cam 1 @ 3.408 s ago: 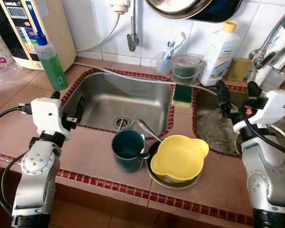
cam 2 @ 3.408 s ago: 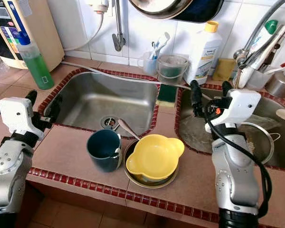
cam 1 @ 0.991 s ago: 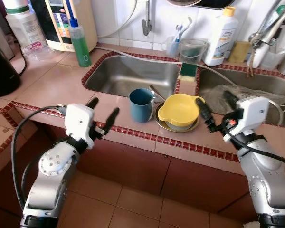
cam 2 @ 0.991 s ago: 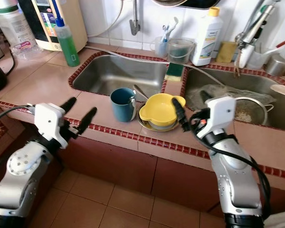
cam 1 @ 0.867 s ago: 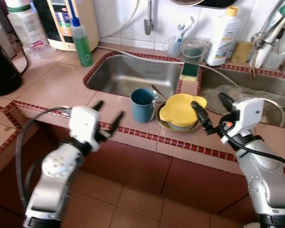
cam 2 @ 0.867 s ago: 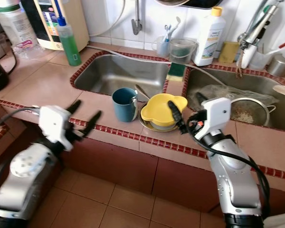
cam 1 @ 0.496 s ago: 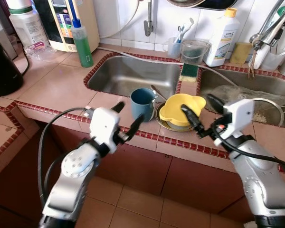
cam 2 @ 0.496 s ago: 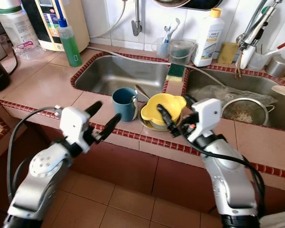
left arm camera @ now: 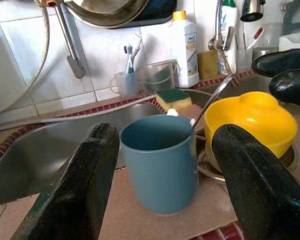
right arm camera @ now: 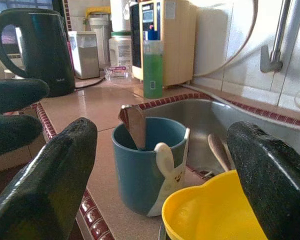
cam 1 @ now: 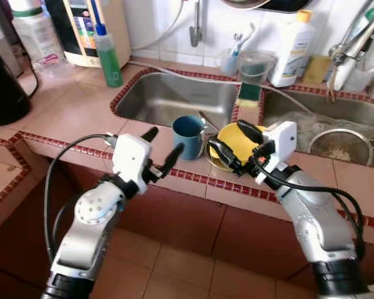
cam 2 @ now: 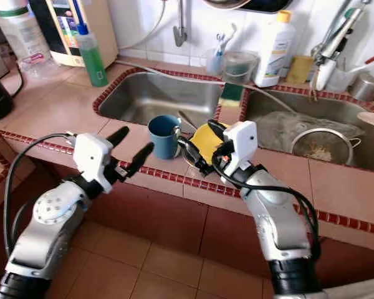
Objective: Kitchen organization
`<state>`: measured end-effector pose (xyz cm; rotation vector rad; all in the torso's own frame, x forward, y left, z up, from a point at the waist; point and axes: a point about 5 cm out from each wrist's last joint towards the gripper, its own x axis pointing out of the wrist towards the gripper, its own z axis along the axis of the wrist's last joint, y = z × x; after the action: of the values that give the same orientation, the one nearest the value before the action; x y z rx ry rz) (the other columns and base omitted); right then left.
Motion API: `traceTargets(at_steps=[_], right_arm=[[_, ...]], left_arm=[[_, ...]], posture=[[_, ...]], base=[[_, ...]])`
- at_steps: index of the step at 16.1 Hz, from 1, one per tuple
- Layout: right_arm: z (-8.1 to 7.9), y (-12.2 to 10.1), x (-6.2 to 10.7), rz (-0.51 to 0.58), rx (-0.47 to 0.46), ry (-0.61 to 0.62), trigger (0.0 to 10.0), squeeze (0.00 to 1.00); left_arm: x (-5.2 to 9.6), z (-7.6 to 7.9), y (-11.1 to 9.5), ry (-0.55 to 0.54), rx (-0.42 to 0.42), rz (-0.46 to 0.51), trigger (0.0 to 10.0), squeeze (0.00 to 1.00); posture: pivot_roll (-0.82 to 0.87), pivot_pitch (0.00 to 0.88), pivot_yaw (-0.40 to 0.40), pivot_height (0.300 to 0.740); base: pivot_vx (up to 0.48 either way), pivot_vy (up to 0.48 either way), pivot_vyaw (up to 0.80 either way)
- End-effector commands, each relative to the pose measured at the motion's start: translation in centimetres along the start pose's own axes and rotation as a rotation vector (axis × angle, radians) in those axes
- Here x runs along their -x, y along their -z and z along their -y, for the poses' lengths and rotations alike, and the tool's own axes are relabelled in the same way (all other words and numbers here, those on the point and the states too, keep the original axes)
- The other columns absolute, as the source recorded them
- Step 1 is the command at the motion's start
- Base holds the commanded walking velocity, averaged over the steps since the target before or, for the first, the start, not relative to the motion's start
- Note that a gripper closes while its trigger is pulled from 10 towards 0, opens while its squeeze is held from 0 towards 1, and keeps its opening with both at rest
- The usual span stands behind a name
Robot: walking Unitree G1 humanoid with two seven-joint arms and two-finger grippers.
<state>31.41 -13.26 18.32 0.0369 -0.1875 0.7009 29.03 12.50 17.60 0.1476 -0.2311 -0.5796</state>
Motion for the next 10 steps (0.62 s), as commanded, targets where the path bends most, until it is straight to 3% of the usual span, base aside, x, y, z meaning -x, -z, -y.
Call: traceTargets(at_steps=[1, 6, 7, 8, 9, 10], right_arm=[[0.1, -0.1, -0.4, 0.008, 0.005, -0.017, 10.0, 0.00], [0.7, 0.9, -1.9, -0.001, -0.044, -0.041, 10.0, 0.00], [0.9, 0.9, -2.2, 0.002, -0.050, -0.049, 9.3, 0.00], [1.0, 0.9, -2.7, 0.004, -0.054, -0.073, 7.5, 0.00], [1.1, 0.8, -3.3, 0.013, -0.049, -0.092, 7.0, 0.00], [1.1, 0.5, -3.8, 0.030, -0.054, -0.115, 3.1, 0.00]], left_arm=[[0.2, -0.7, -0.2, -0.012, -0.005, 0.002, 10.0, 0.00], [2.1, -3.0, -1.0, -0.064, -0.014, 0.003, 10.0, 0.00], [2.3, -3.2, -1.1, -0.063, -0.013, 0.005, 10.0, 0.00], [2.6, -3.2, -1.4, -0.065, -0.010, 0.008, 10.0, 0.00], [2.8, -3.0, -1.6, -0.066, -0.006, 0.013, 10.0, 0.00], [2.9, -2.8, -1.6, -0.063, -0.002, 0.015, 10.0, 0.00]], posture=[[-0.16, 0.084, 0.022, 0.740], [-0.13, 0.093, 0.010, 0.740], [-0.13, 0.093, 0.008, 0.740], [-0.12, 0.098, 0.007, 0.740], [-0.11, 0.100, 0.004, 0.740], [-0.11, 0.100, 0.001, 0.740]], base=[[0.000, 0.000, 0.00], [0.000, 0.000, 0.00], [0.000, 0.000, 0.00], [0.000, 0.000, 0.00], [0.000, 0.000, 0.00], [0.000, 0.000, 0.00]])
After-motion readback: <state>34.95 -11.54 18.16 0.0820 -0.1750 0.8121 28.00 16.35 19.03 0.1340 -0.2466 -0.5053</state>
